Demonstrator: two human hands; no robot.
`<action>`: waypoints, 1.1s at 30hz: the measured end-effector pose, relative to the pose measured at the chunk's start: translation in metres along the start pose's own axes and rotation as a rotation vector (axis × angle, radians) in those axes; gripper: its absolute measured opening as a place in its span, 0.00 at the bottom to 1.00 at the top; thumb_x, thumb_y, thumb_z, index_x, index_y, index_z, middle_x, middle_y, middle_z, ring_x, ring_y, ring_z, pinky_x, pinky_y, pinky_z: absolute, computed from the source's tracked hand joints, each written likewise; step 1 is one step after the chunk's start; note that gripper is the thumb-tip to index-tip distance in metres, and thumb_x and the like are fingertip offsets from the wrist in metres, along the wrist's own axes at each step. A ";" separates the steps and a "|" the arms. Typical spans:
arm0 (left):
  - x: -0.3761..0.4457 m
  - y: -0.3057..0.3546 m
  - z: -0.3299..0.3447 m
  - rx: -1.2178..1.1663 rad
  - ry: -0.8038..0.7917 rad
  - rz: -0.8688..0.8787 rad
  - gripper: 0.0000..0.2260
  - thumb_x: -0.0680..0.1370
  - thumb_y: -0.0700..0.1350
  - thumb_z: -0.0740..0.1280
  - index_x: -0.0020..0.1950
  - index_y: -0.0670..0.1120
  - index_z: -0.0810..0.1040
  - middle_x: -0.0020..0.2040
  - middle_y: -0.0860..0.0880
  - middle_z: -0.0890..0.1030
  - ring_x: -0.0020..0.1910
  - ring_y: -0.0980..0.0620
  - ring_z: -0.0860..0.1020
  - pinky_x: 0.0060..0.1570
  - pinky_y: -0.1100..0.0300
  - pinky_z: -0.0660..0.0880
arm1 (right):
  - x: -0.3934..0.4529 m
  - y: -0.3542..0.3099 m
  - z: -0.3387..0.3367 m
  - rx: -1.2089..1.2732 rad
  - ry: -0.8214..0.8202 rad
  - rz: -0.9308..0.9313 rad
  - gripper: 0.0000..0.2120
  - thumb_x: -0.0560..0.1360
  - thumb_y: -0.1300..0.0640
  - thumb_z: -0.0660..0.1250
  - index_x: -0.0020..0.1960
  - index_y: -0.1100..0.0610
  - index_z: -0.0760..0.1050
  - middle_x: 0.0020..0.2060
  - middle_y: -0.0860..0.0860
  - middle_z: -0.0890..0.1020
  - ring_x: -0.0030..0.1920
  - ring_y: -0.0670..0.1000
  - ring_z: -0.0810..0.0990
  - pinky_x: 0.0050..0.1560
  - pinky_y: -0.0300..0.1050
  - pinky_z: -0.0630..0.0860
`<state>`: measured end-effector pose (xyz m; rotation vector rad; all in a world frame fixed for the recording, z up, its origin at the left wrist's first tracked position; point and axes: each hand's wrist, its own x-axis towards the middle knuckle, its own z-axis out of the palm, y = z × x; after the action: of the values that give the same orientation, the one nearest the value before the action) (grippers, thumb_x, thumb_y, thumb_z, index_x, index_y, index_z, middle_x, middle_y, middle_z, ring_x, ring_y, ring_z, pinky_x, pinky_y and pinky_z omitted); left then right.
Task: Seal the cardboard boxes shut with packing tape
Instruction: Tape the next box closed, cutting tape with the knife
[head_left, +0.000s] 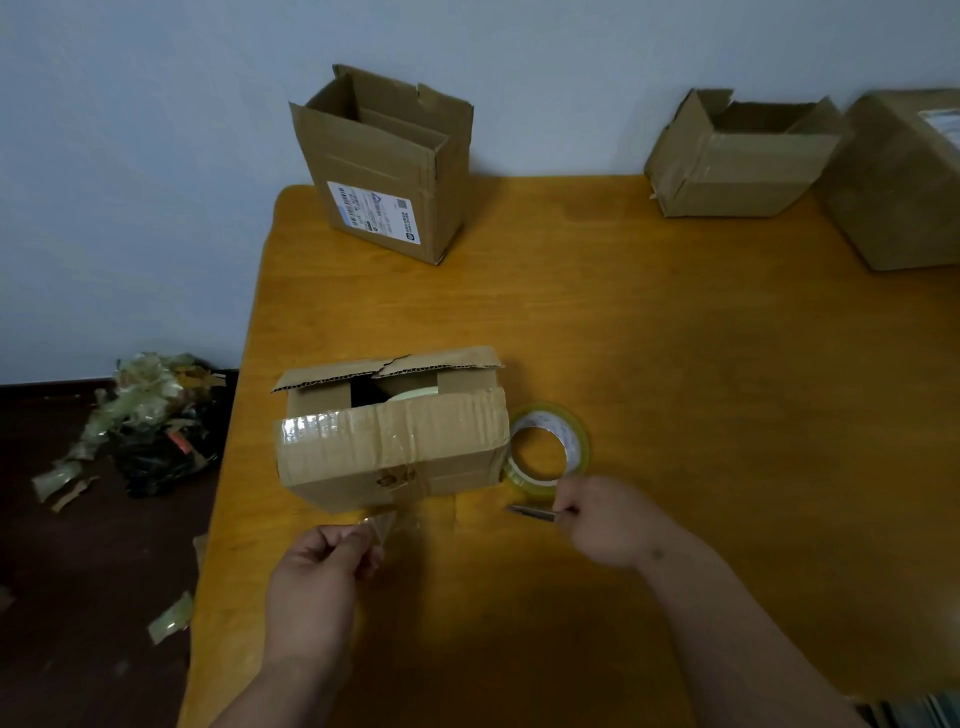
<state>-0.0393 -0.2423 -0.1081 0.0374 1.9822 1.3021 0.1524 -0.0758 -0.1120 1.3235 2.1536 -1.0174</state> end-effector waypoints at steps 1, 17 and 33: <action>0.001 0.000 0.000 0.005 0.005 0.009 0.07 0.78 0.37 0.67 0.40 0.39 0.77 0.32 0.45 0.80 0.32 0.52 0.73 0.37 0.58 0.68 | -0.003 0.002 0.001 0.063 0.019 -0.013 0.05 0.80 0.57 0.60 0.48 0.52 0.74 0.39 0.49 0.78 0.40 0.49 0.76 0.37 0.43 0.70; -0.002 0.005 0.007 0.067 -0.224 0.031 0.07 0.78 0.37 0.67 0.39 0.39 0.78 0.32 0.44 0.81 0.31 0.54 0.73 0.37 0.58 0.68 | -0.013 0.026 0.055 -0.179 0.178 0.039 0.10 0.75 0.45 0.65 0.56 0.45 0.73 0.55 0.45 0.70 0.60 0.49 0.67 0.61 0.48 0.66; -0.028 0.104 -0.031 -0.154 -0.645 0.060 0.05 0.65 0.37 0.75 0.32 0.45 0.81 0.28 0.42 0.75 0.27 0.52 0.71 0.31 0.59 0.67 | -0.037 -0.047 0.015 1.442 -0.387 -0.247 0.34 0.62 0.50 0.80 0.63 0.60 0.76 0.52 0.59 0.83 0.56 0.58 0.81 0.61 0.53 0.72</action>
<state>-0.0748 -0.2280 -0.0031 0.3943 1.3388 1.2724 0.1274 -0.1224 -0.0796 1.0828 1.1161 -2.8803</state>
